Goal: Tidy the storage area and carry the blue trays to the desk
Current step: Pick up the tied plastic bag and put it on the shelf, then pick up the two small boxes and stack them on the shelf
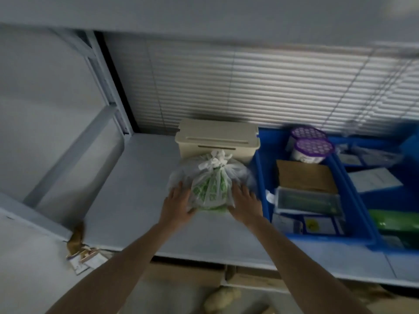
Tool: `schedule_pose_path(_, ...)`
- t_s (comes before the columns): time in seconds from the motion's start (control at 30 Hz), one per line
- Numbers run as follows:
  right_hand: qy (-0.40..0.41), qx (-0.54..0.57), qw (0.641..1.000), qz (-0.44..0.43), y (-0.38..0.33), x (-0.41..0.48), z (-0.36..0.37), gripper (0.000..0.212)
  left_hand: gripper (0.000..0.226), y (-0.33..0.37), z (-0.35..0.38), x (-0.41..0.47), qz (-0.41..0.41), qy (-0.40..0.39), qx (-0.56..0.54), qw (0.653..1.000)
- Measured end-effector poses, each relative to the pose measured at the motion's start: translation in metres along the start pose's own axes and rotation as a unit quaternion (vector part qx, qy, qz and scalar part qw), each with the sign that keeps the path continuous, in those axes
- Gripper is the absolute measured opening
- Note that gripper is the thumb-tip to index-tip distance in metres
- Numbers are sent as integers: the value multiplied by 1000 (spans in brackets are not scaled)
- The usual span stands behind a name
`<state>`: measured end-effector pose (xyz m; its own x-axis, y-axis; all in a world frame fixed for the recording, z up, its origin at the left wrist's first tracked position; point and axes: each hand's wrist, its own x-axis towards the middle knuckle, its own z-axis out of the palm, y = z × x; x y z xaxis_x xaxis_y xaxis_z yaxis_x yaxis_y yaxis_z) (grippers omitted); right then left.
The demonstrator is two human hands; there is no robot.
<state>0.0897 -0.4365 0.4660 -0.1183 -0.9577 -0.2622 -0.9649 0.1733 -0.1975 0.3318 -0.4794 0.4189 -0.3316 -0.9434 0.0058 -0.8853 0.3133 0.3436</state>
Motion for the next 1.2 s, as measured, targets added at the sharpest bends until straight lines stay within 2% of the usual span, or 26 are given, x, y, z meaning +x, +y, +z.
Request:
schedule_pose_path(0.07, 34, 11, 999, -24, -4, -40, -5, 65, 70, 16, -4, -29, 0, 53, -14, 998)
schedule_pose_path(0.13, 49, 76, 995, -33, -3, -93, -3, 41, 43, 39, -5, -66, 16, 118, -51, 992)
schedule_pose_path(0.2, 36, 156, 987, 7, 2, -151, 16, 26, 22, 65, 0, -113, 39, 102, -150, 983)
schedule_pose_path(0.27, -10, 256, 963, 89, 15, -207, 51, 21, 11, 90, 14, -164, 51, 24, -231, 971)
schedule_pose_path(0.37, -114, 357, 903, 212, 55, -282, 123, 19, 19, 116, 69, -228, 24, -134, -276, 951)
schedule_pose_path(0.47, -241, 370, 850, 287, 104, -332, 188, 17, 17, 145, 135, -264, -75, -323, -289, 898)
schedule_pose_path(0.53, -260, 386, 820, 333, 143, -347, 234, 21, 16, 163, 190, -279, -132, -379, -305, 864)
schedule_pose_path(0.6, -245, 397, 802, 373, 188, -350, 294, 22, 25, 179, 259, -288, -152, -404, -282, 857)
schedule_pose_path(0.67, -224, 396, 800, 390, 235, -344, 368, 22, 26, 182, 351, -294, -155, -420, -246, 860)
schedule_pose_path(0.8, -155, 355, 835, 390, 348, -306, 544, 21, 15, 172, 570, -288, -97, -427, -161, 885)
schedule_pose_path(0.9, -106, 306, 866, 380, 416, -261, 657, 33, 31, 180, 697, -277, -69, -373, -134, 915)
schedule_pose_path(0.97, -77, 318, 865, 380, 438, -230, 714, 42, 51, 174, 770, -266, -58, -317, -99, 941)
schedule_pose_path(1.03, -54, 363, 839, 401, 442, -202, 765, 46, 77, 159, 826, -257, -60, -289, -87, 951)
schedule_pose_path(1.07, -37, 413, 812, 411, 441, -188, 785, 42, 80, 150, 848, -254, -70, -291, -108, 948)
schedule_pose_path(1.13, 17, 520, 746, 417, 435, -163, 817, 24, 70, 138, 878, -254, -90, -280, -158, 943)
schedule_pose_path(1.2, 71, 566, 706, 420, 440, -148, 845, 37, 63, 135, 890, -259, -111, -260, -196, 939)
